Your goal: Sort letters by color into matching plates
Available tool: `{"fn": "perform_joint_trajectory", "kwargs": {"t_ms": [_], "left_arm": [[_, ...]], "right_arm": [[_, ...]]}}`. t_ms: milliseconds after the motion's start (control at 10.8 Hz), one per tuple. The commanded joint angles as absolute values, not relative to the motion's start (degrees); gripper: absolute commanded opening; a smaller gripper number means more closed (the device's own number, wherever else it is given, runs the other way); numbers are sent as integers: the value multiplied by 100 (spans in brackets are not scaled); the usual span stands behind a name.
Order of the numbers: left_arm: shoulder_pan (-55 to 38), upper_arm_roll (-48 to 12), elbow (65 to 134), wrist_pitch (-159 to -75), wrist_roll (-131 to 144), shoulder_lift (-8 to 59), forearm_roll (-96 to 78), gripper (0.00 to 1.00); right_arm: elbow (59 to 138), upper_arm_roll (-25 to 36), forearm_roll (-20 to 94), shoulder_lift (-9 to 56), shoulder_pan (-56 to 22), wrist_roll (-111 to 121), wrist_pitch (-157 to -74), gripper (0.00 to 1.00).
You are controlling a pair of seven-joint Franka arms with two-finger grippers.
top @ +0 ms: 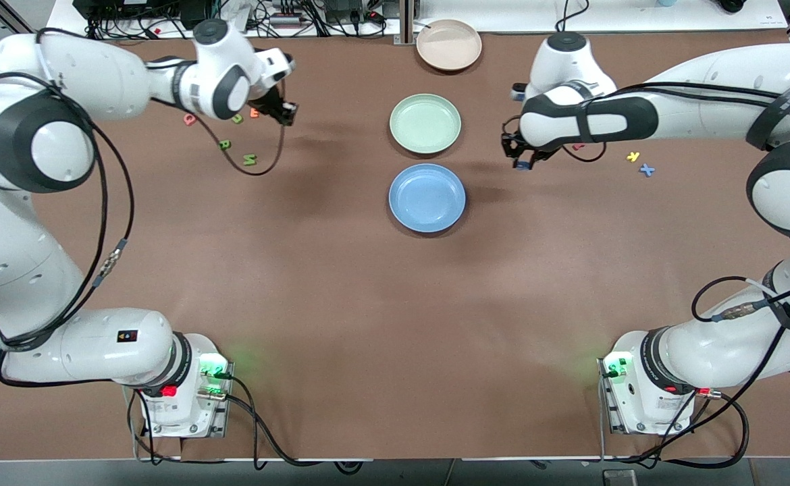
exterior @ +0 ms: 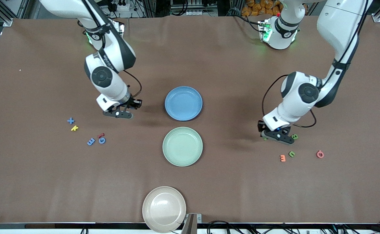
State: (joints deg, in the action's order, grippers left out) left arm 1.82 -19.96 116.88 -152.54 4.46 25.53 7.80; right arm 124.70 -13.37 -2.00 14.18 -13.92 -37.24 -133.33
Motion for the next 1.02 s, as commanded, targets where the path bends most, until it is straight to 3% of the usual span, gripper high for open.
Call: {"fn": "perform_joint_trajectory", "kwargs": {"t_ms": [0, 463, 926], "left_arm": [[-586, -2021, 10708, -15161, 2252, 3206, 817, 0], [-1678, -1951, 9451, -15170, 4789, 3830, 888, 0], [-2344, -1672, 9044, -15942, 5457, 4341, 896, 0]], "right_arm": [[11945, -1371, -132, 1801, -1896, -4831, -13271, 0], [11619, -1380, -114, 2320, -2627, -6036, -13603, 0], [11190, -1380, -123, 2899, -3023, -6898, -13781, 0]]}}
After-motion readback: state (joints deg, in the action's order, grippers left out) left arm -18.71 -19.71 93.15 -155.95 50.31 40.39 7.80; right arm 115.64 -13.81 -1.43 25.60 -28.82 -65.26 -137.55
